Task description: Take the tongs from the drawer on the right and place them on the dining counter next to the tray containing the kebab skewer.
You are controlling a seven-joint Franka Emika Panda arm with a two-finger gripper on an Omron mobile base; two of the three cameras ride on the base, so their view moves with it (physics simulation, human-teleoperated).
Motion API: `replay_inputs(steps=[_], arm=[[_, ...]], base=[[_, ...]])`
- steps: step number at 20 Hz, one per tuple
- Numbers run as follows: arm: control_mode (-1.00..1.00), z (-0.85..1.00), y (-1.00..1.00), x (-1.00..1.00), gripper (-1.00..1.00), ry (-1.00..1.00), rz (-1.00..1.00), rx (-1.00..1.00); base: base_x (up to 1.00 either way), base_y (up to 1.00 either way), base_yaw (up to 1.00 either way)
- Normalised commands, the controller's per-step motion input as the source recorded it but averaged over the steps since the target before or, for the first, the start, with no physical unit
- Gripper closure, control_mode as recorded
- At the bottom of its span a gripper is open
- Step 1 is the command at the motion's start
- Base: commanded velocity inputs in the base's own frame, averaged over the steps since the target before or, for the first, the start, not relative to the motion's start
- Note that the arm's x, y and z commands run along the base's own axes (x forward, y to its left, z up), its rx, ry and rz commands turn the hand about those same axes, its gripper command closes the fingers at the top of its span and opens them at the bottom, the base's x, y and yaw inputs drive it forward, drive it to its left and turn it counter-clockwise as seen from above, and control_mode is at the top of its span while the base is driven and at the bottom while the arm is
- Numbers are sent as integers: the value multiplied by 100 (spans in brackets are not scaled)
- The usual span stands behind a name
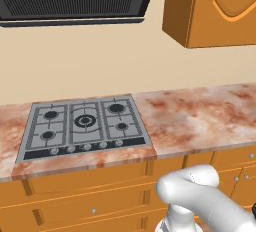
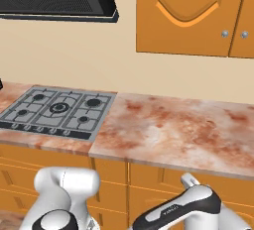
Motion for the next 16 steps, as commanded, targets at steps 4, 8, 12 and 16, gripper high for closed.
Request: replay_inputs(steps=[4,8,12,16], arm=[[-100,-29,-6,0,-100,0,0,0],[-100,-41,0,1,-100,-3,0,0],[-100,-22,-9,4,-100,0,0,0],[-100,-14,-15,6,-100,-5,0,0]], base=[[0,0,0],[0,0,0],[0,0,0],[0,0,0]])
